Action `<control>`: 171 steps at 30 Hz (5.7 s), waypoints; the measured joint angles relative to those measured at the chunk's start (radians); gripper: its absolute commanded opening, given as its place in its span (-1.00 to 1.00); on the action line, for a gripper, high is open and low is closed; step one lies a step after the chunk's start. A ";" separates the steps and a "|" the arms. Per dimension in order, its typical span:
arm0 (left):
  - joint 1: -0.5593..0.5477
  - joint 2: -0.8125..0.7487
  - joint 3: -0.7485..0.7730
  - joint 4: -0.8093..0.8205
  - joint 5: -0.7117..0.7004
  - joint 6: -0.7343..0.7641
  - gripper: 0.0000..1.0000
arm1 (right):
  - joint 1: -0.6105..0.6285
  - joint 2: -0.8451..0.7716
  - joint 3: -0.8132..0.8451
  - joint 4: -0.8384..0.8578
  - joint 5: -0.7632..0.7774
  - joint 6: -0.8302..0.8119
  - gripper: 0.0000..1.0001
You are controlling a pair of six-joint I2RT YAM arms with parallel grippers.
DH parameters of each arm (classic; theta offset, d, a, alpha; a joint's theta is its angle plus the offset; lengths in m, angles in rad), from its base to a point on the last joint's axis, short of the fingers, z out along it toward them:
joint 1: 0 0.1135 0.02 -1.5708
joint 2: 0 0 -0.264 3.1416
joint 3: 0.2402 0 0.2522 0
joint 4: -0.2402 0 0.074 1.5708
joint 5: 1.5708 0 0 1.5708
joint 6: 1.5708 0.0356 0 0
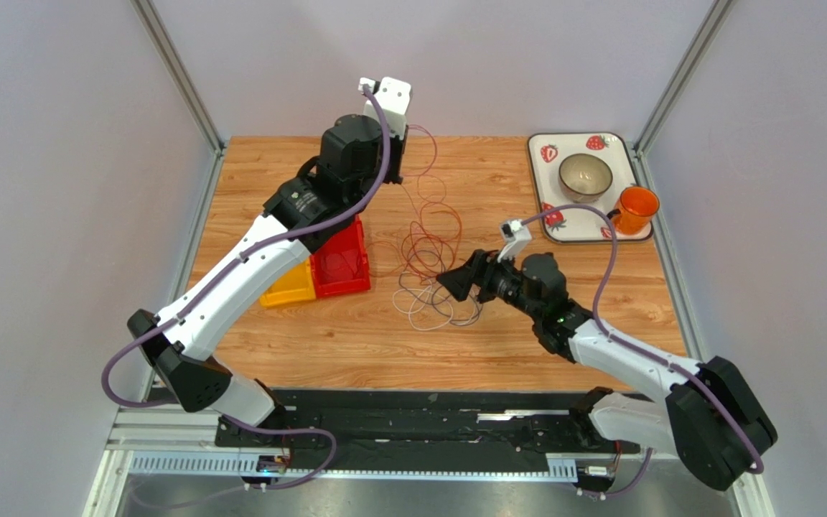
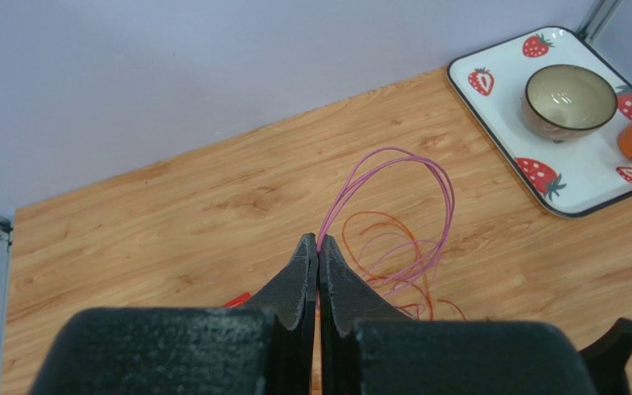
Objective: Untangle the cables
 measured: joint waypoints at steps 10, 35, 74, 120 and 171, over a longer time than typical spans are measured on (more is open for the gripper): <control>0.000 -0.025 -0.030 0.005 0.019 -0.031 -1.00 | 0.034 0.197 0.097 0.045 0.025 -0.022 0.56; 0.040 -0.029 0.228 -0.077 -0.053 0.055 -1.00 | 0.009 0.323 0.192 -0.022 0.223 0.010 -1.00; 0.121 -0.294 0.257 -0.053 -0.298 0.241 -1.00 | -0.220 0.408 0.146 -0.079 0.117 0.294 -1.00; 0.264 0.037 0.539 -0.063 -0.206 0.220 -1.00 | -0.252 0.481 0.170 -0.068 0.028 0.322 -1.00; 0.276 -0.347 0.058 -0.002 -0.093 0.039 -1.00 | -0.269 0.513 0.172 -0.043 -0.025 0.341 -1.00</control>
